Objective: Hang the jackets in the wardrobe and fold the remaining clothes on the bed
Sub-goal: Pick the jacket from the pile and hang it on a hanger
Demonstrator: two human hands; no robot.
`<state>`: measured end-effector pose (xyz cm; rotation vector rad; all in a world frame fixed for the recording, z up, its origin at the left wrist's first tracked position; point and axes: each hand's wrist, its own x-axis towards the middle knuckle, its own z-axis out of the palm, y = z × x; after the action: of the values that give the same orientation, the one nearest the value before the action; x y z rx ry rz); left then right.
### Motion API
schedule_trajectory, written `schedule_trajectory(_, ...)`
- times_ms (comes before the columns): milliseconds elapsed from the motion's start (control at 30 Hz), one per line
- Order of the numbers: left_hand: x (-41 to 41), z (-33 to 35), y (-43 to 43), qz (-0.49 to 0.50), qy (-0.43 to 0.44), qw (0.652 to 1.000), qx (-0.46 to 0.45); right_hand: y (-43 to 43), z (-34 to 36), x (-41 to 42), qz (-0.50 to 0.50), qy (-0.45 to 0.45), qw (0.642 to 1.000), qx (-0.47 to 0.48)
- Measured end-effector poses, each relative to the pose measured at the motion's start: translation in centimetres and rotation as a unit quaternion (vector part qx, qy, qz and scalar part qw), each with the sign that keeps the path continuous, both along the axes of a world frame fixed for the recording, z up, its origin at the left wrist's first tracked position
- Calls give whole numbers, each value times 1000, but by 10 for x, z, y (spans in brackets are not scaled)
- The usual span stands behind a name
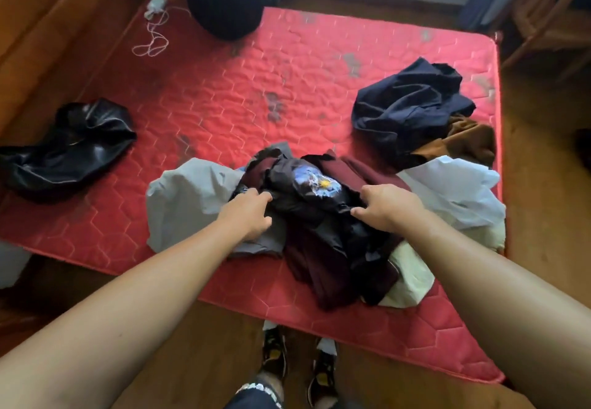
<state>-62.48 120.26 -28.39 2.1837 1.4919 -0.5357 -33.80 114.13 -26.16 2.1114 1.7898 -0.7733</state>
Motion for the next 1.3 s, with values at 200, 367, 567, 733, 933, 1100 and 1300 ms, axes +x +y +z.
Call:
schedule_trajectory(200, 31, -105, 87, -42, 15, 996, 75, 67, -121, -2, -33, -42, 998, 27)
schedule_trajectory(367, 64, -174, 149, -111, 29, 979, 167, 88, -218, 11, -66, -136, 988, -10)
schedule_trajectory(567, 99, -238, 153, -163, 50, 985, -11, 81, -273, 28, -110, -186, 976, 6)
schedule_trajectory(733, 89, -240, 112, -170, 89, 979, -74, 73, -238, 30, -147, -86, 979, 111)
schedule_trajectory(933, 86, -173, 97, -47, -29, 997, -56, 71, -133, 51, -165, -47, 960, 220)
schedule_trajectory(1100, 116, -94, 111, -49, -103, 990, 81, 58, -42, 54, -132, 29, 958, 254)
schedule_trajectory(1300, 151, -4, 113, -60, -209, 973, 72, 38, 73, 44, -69, 76, 934, 341)
